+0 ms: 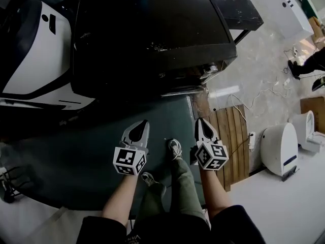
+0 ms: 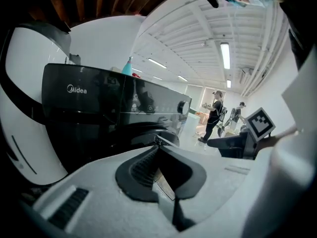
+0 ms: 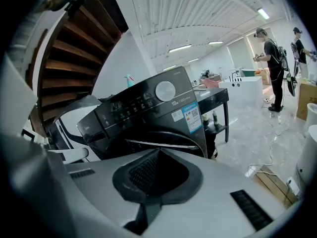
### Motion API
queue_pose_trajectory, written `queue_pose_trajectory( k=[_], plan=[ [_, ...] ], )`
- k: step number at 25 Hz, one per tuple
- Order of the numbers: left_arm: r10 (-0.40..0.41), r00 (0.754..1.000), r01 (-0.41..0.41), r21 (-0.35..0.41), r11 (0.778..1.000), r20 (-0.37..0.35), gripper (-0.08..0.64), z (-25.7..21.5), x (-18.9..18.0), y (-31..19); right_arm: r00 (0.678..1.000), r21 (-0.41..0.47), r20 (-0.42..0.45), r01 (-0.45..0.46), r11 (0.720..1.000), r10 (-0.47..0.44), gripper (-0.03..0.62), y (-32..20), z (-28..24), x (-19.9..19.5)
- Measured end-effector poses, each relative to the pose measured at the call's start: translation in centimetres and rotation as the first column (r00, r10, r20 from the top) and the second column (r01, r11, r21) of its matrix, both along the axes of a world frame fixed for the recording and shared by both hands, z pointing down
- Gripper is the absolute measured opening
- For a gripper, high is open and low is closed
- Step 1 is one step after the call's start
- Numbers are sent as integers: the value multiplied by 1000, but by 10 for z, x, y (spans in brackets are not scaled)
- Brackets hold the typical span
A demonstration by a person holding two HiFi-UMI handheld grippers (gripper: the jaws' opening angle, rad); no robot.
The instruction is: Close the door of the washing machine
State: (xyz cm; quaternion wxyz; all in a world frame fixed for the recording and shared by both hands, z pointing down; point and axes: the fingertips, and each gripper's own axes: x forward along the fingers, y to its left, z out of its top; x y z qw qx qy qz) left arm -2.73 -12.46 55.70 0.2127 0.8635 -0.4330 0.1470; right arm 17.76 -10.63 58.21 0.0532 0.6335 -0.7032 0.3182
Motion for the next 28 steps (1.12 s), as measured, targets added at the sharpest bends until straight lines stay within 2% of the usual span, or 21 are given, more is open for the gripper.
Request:
queue_pose_trajectory(
  k=[7,13,17,20,28],
  plan=[
    [61,998,-61,14,998,-8,5,-31,-30,55,999,52,-44,15,999,-12,0,61,-56,-36],
    [124,992,-122,71,990,-10,6,-73,-48,104,1000,111,-8,7,994,-7,0,103,-107,-63],
    [130,991,-127,124,984,-16,6,-104,-67,139,999,141,-37,22,990,-17,0,137,-135,-77],
    [135,991,-130,159,979,-19,6,-122,-81,164,1000,183,-21,6,983,-3,0,158,-161,-89],
    [161,987,-154,209,966,-16,6,-158,-112,222,997,223,-73,41,974,-25,0,215,-194,-121]
  ],
)
